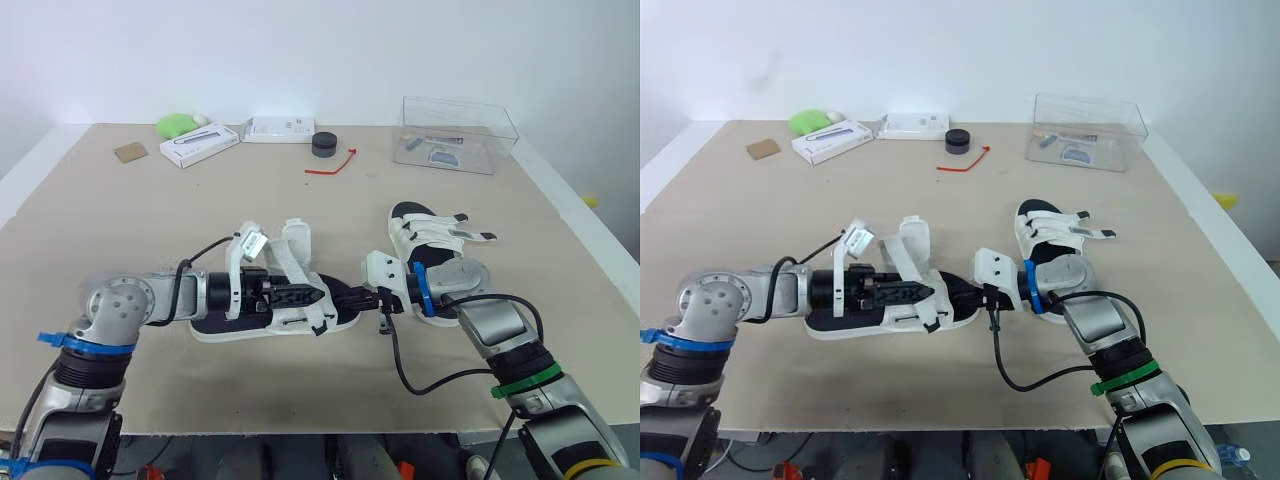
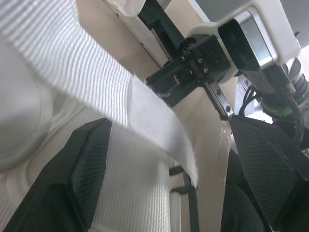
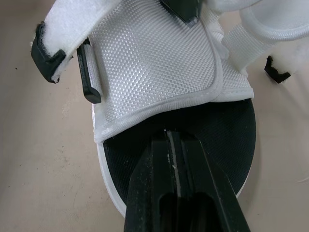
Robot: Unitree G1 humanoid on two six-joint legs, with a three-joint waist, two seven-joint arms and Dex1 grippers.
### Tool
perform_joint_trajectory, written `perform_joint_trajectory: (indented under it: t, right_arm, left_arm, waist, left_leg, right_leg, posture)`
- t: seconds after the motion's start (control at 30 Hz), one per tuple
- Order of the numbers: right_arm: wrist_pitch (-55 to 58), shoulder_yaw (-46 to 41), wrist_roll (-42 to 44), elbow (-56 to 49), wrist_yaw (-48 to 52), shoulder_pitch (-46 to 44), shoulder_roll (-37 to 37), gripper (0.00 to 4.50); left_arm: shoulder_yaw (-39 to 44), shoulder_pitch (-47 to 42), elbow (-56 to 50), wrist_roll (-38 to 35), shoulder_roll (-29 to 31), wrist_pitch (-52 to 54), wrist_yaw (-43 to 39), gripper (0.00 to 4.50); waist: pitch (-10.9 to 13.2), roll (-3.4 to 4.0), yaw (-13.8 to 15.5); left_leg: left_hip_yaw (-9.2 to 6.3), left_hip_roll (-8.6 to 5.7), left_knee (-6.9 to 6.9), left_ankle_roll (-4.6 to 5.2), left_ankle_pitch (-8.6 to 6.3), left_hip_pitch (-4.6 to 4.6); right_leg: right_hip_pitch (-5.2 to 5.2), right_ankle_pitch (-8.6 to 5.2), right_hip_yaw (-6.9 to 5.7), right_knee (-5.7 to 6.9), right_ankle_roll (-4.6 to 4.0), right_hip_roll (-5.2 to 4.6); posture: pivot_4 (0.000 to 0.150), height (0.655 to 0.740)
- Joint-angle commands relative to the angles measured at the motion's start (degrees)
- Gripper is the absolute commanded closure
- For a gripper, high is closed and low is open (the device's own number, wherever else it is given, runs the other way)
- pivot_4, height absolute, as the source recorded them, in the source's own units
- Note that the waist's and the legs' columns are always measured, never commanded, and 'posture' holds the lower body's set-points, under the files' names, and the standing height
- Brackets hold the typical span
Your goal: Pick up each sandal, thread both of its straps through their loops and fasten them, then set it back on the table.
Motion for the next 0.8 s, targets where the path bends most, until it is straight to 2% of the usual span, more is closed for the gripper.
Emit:
perform_joint_trajectory:
  t: [0.03,0.07,0.1,0.13,0.17,0.2,0.23,0.3,0.33,0.53,0.8]
  right_arm:
    - [-0.22,-0.22,-0.41,-0.22,-0.31,-0.21,-0.42,4.5]
    - [-0.28,-0.23,-0.46,-0.21,-0.32,-0.19,-0.46,4.5]
    - [-0.27,-0.26,-0.5,-0.24,-0.38,-0.17,-0.47,4.5]
    - [-0.25,-0.29,-0.5,-0.26,-0.4,-0.14,-0.51,4.5]
    - [-0.23,-0.33,-0.5,-0.3,-0.45,-0.09,-0.53,4.5]
    - [-0.2,-0.37,-0.5,-0.33,-0.47,-0.06,-0.55,4.5]
    - [-0.2,-0.39,-0.5,-0.37,-0.46,-0.01,-0.61,4.5]
    - [-0.22,-0.36,-0.58,-0.43,-0.48,0.11,-0.7,4.5]
    - [-0.19,-0.34,-0.58,-0.48,-0.45,0.15,-0.75,4.5]
    - [-0.2,-0.24,-0.62,-0.4,-0.44,-0.05,-0.71,4.5]
    - [-0.31,0.08,-0.68,-0.34,-0.26,-0.09,-0.55,4.5]
  left_arm:
    - [0.85,-1.25,-0.19,1.04,-0.64,0.64,-1.25,1.11]
    - [0.76,-1.4,-0.27,1.44,-0.69,0.77,-1.57,1.36]
    - [0.13,-1.27,-0.87,2.57,-0.37,0.5,-2.62,1.96]
    - [-0.29,-1.04,-1.4,3.27,-0.16,0.34,-3.52,1.96]
    - [-0.67,-0.69,-2.11,3.72,0.12,0.36,-4.4,2.7]
    - [-0.85,-0.46,-2.57,4.06,0.23,0.42,-5.04,2.79]
    - [-0.83,-0.31,-2.82,4.45,0.17,0.55,-5.45,3.4]
    - [-0.22,-0.46,-1.99,5.46,-0.35,0.25,-5.73,3.92]
    - [0.76,-0.79,-0.8,5.2,-0.95,0.24,-5.58,4.37]
    - [5.25,-3.78,4.0,3.49,-0.9,1.13,-8.99,4.46]
    - [6.14,-7.56,9.86,3.81,3.52,3.54,-21.23,4.46]
  waist:
    - [0.0,0.0,0.01]
    - [0.0,0.0,0.01]
    - [0.0,0.0,0.01]
    - [0.0,0.0,0.01]
    - [0.0,0.0,0.01]
    - [0.0,0.0,0.01]
    - [0.0,0.0,0.01]
    - [0.0,0.0,0.01]
    - [0.0,0.0,0.01]
    - [0.0,0.0,0.02]
    - [0.01,-0.01,-0.05]
  left_leg:
    - [-0.01,0.0,0.0,0.0,0.0,0.0]
    - [-0.01,0.0,0.0,0.0,0.0,0.0]
    - [-0.01,0.0,0.0,0.0,0.0,0.0]
    - [-0.01,0.0,0.0,0.0,0.0,0.0]
    - [0.0,0.0,0.0,0.0,0.0,0.0]
    - [0.0,-0.01,0.0,0.0,0.0,0.0]
    - [-0.01,-0.01,0.0,0.0,0.0,0.0]
    - [-0.01,0.0,0.0,0.0,0.0,0.0]
    - [-0.01,0.0,0.0,0.0,0.0,0.0]
    - [-0.01,-0.01,0.0,0.0,0.01,0.0]
    - [-0.01,-0.02,-0.01,-0.01,0.0,-0.02]
  right_leg:
    - [0.0,0.0,-0.01,0.0,0.0,0.0]
    - [0.0,0.0,-0.01,0.0,0.0,0.0]
    - [0.0,0.0,-0.01,0.0,0.0,0.0]
    - [0.0,0.0,-0.01,0.0,0.0,0.0]
    - [0.0,-0.01,0.0,0.0,0.0,0.0]
    - [0.0,-0.01,0.0,0.0,0.01,0.0]
    - [0.0,-0.01,-0.01,0.0,0.01,0.0]
    - [0.0,-0.01,-0.01,0.0,0.01,-0.01]
    - [0.0,-0.01,-0.01,0.0,0.01,-0.01]
    - [0.0,0.0,-0.01,0.0,0.03,-0.01]
    - [-0.02,-0.04,-0.02,-0.01,0.03,-0.01]
  posture:
    - [0.15,0.74]
    - [0.15,0.74]
    - [0.15,0.74]
    - [0.15,0.74]
    - [0.15,0.74]
    - [0.15,0.74]
    - [0.15,0.74]
    - [0.15,0.74]
    - [0.15,0.74]
    - [0.15,0.74]
    - [0.15,0.74]
